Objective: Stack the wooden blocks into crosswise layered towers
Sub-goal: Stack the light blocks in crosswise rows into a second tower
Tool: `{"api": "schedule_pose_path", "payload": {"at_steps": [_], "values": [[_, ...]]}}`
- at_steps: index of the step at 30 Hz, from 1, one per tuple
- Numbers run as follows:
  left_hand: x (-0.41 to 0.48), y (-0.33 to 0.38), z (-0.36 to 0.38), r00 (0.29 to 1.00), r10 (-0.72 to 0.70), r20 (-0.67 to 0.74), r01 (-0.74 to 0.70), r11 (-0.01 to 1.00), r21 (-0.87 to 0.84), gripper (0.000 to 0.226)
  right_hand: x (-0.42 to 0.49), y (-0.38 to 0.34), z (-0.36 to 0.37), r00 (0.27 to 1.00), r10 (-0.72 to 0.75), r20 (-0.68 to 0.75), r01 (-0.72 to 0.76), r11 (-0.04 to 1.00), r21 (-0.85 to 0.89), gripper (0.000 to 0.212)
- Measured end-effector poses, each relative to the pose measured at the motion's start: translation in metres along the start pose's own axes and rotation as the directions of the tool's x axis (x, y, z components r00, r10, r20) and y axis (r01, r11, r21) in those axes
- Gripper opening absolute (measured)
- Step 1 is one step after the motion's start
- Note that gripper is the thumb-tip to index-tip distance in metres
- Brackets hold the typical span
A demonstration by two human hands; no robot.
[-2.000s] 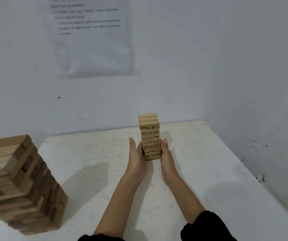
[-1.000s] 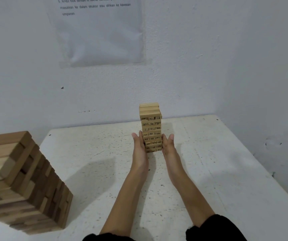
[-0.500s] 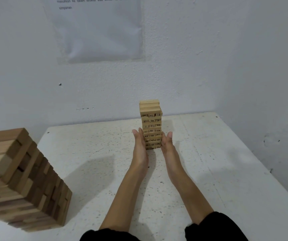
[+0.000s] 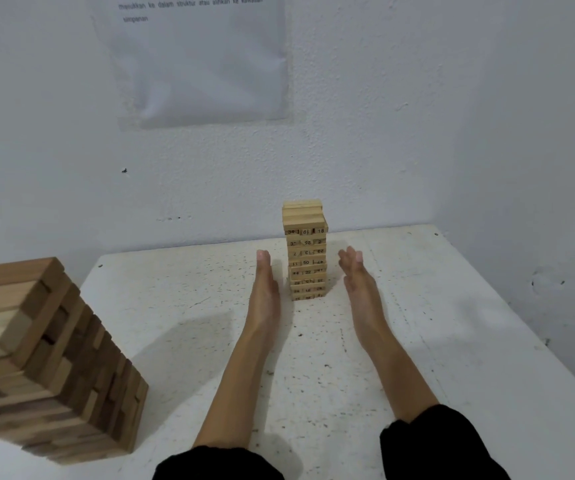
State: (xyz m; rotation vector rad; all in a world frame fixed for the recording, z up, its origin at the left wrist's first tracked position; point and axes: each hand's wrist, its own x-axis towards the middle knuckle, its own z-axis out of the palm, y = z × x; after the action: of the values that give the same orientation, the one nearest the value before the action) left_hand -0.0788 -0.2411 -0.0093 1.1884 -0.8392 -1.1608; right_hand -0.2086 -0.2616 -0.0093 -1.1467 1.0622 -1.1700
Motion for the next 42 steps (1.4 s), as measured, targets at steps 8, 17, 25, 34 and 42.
{"api": "schedule_pose_path", "payload": {"at_steps": [8, 17, 25, 34, 42], "values": [[-0.003, -0.009, 0.02, 0.995, 0.061, 0.073, -0.057, 0.997, -0.052, 0.084, -0.002, 0.008, 0.022, 0.989, 0.012, 0.148, -0.016, 0.999, 0.029, 0.082], [0.0, -0.012, 0.02, 0.994, 0.072, 0.078, -0.072, 0.997, 0.001, 0.092, -0.009, 0.003, 0.025, 0.988, 0.001, 0.154, -0.004, 1.0, 0.021, 0.063], [0.003, -0.006, 0.006, 0.993, 0.089, 0.081, -0.095, 0.993, 0.069, 0.09, 0.007, -0.002, -0.002, 0.962, -0.075, 0.263, 0.116, 0.983, -0.143, 0.059], [0.019, -0.001, -0.028, 0.968, 0.099, 0.229, -0.156, 0.957, 0.245, 0.098, 0.042, -0.004, -0.032, 0.894, -0.057, 0.445, 0.188, 0.949, -0.255, 0.073], [0.027, 0.0, -0.024, 0.964, 0.132, 0.231, -0.186, 0.954, 0.234, 0.08, 0.052, -0.001, -0.029, 0.889, -0.103, 0.446, 0.216, 0.953, -0.212, 0.063]]}}
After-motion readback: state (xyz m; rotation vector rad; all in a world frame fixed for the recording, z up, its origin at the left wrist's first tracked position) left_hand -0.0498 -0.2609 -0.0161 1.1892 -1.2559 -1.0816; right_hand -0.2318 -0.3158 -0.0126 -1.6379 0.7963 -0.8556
